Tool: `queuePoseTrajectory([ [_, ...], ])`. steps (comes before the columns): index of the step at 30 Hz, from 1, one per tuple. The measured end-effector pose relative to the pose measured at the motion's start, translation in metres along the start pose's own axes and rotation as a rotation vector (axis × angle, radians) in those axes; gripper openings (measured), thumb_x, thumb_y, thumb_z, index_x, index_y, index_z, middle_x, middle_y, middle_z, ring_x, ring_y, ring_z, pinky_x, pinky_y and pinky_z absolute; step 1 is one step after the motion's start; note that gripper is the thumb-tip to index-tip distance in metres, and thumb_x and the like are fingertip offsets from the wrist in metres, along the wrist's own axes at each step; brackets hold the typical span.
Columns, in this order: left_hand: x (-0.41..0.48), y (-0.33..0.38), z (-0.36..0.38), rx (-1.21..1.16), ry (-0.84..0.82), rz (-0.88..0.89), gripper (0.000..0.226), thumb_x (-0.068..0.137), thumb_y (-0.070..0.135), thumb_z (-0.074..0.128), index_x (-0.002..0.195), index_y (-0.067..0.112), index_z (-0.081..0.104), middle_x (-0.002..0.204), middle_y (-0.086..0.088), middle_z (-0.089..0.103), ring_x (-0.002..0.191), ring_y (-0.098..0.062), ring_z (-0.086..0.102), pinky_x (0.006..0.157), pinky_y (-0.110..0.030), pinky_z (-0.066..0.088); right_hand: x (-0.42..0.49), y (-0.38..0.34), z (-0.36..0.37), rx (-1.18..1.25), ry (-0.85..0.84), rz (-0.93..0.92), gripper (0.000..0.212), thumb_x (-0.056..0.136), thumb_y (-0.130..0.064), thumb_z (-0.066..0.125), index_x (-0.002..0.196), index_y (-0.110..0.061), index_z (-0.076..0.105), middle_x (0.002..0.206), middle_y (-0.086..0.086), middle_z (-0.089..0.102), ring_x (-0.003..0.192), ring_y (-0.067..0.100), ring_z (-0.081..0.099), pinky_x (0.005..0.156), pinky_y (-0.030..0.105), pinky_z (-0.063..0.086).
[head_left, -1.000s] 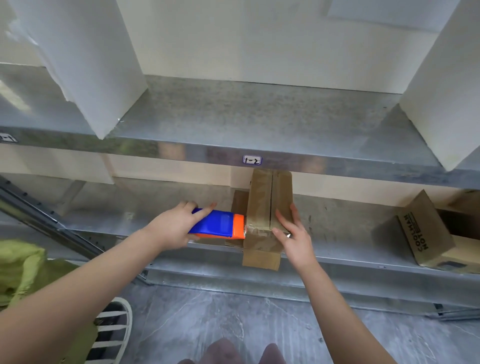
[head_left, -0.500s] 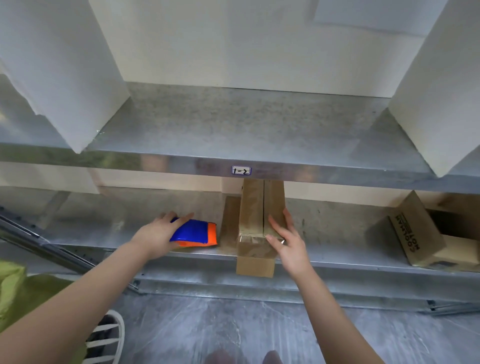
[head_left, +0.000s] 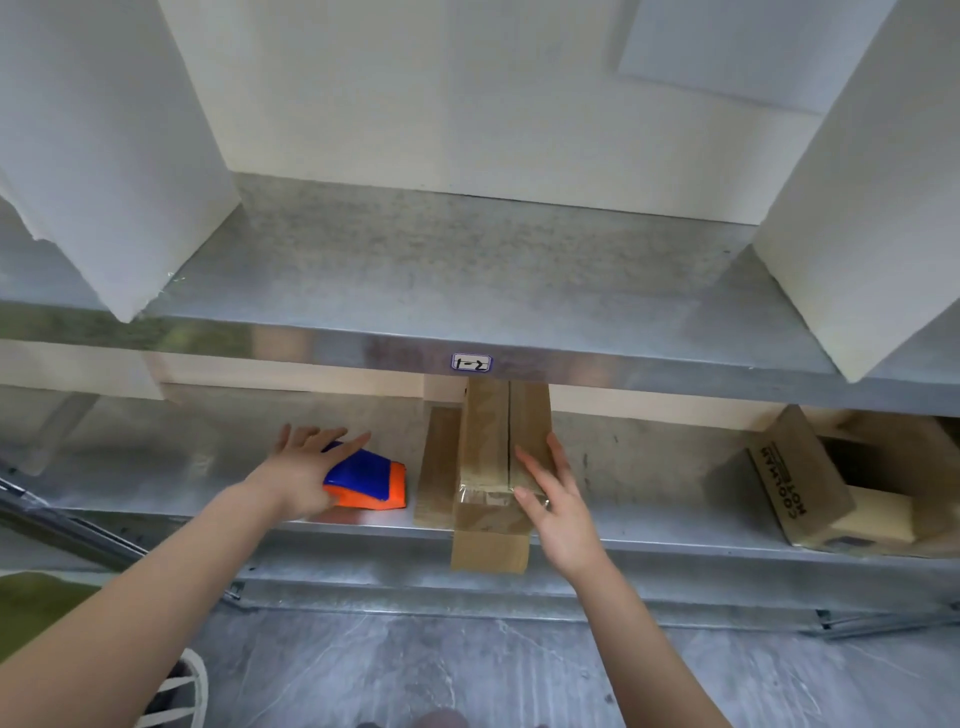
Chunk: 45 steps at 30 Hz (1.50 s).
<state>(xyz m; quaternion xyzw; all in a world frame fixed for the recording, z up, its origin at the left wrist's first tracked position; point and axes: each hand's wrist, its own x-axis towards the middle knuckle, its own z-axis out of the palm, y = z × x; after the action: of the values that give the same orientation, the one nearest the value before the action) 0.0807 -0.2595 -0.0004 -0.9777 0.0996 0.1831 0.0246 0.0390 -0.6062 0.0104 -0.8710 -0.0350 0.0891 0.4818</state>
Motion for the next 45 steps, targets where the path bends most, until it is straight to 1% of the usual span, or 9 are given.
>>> queuePoseTrajectory([
  [5, -0.004, 0.051, -0.010, -0.054, 0.085, 0.116, 0.073, 0.096, 0.036, 0.052, 0.154, 0.030, 0.008, 0.162, 0.001, 0.009, 0.149, -0.023, 0.004, 0.119, -0.037, 0.002, -0.001, -0.005, -0.010, -0.110, -0.065, -0.012, 0.045, 0.099, -0.038, 0.051, 0.142, -0.043, 0.040, 0.159, -0.023, -0.002, 0.121, -0.006, 0.037, 0.085, 0.003, 0.031],
  [10, -0.012, 0.121, -0.027, -0.471, 0.461, 0.305, 0.050, 0.097, 0.039, 0.044, 0.144, 0.022, 0.042, 0.148, 0.000, 0.043, 0.139, -0.018, 0.033, 0.110, -0.018, 0.018, -0.003, -0.004, -0.028, -0.173, -0.110, -0.071, 0.057, 0.095, -0.049, 0.052, 0.147, -0.046, 0.028, 0.160, -0.017, 0.000, 0.140, -0.002, 0.019, 0.103, 0.014, 0.024],
  [15, -0.019, 0.156, -0.012, -0.510, 0.393, 0.373, 0.063, 0.088, 0.056, 0.030, 0.143, 0.028, 0.043, 0.153, 0.007, 0.033, 0.139, -0.011, 0.027, 0.110, -0.013, 0.009, -0.012, 0.020, -0.039, -0.252, 0.059, -0.181, 0.046, 0.089, -0.042, 0.066, 0.133, -0.041, 0.053, 0.156, -0.009, 0.030, 0.141, 0.003, 0.030, 0.112, 0.020, 0.029],
  [18, -0.018, 0.157, -0.008, -0.664, 0.432, 0.277, 0.057, 0.086, 0.056, 0.052, 0.135, 0.027, 0.053, 0.146, 0.011, 0.039, 0.131, 0.001, 0.031, 0.111, -0.017, 0.023, -0.015, 0.031, -0.035, -0.201, 0.087, -0.152, 0.043, 0.084, -0.042, 0.072, 0.124, -0.048, 0.058, 0.142, -0.004, 0.053, 0.133, 0.008, 0.045, 0.105, 0.034, 0.044],
  [21, -0.016, 0.163, -0.009, -0.708, 0.487, 0.198, 0.047, 0.083, 0.043, 0.071, 0.125, 0.026, 0.061, 0.132, 0.017, 0.043, 0.121, 0.006, 0.036, 0.102, -0.015, 0.029, -0.012, 0.025, -0.023, -0.129, 0.155, -0.141, 0.041, 0.077, -0.040, 0.080, 0.115, -0.037, 0.066, 0.115, -0.016, 0.063, 0.112, 0.004, 0.058, 0.098, 0.026, 0.047],
  [30, -0.004, 0.184, 0.000, -0.663, 0.645, 0.077, 0.028, 0.078, 0.013, 0.076, 0.103, 0.015, 0.066, 0.110, -0.001, 0.058, 0.103, -0.023, 0.058, 0.088, -0.027, 0.044, 0.001, 0.012, -0.009, -0.233, 0.188, -0.011, 0.034, 0.084, -0.037, 0.071, 0.110, -0.023, 0.056, 0.114, -0.003, 0.053, 0.096, 0.017, 0.058, 0.078, 0.032, 0.046],
  [37, -0.011, 0.137, -0.030, -0.752, 0.123, 0.257, 0.069, 0.079, -0.011, 0.060, 0.131, 0.034, 0.056, 0.135, 0.015, 0.035, 0.124, 0.000, 0.038, 0.102, -0.008, 0.033, 0.023, 0.007, -0.061, -0.104, -0.328, 0.013, 0.051, 0.075, 0.003, 0.075, 0.109, -0.027, 0.051, 0.123, -0.001, 0.053, 0.102, 0.018, 0.062, 0.080, 0.009, 0.046],
  [41, -0.002, 0.136, -0.035, -0.681, 0.207, 0.264, 0.058, 0.080, -0.006, 0.067, 0.123, 0.032, 0.064, 0.127, 0.015, 0.042, 0.115, -0.001, 0.045, 0.102, -0.018, 0.039, 0.031, 0.003, -0.063, -0.175, -0.303, -0.041, 0.038, 0.079, -0.004, 0.075, 0.104, -0.025, 0.055, 0.112, -0.006, 0.058, 0.101, 0.017, 0.061, 0.090, 0.025, 0.050],
  [45, 0.001, 0.139, -0.028, -0.706, 0.297, 0.258, 0.050, 0.078, 0.001, 0.074, 0.119, 0.029, 0.068, 0.126, 0.015, 0.044, 0.118, -0.001, 0.043, 0.103, -0.013, 0.035, 0.025, 0.013, -0.059, -0.103, -0.194, -0.069, 0.032, 0.078, -0.009, 0.078, 0.100, -0.025, 0.061, 0.113, -0.009, 0.059, 0.101, 0.008, 0.059, 0.093, 0.020, 0.049],
])
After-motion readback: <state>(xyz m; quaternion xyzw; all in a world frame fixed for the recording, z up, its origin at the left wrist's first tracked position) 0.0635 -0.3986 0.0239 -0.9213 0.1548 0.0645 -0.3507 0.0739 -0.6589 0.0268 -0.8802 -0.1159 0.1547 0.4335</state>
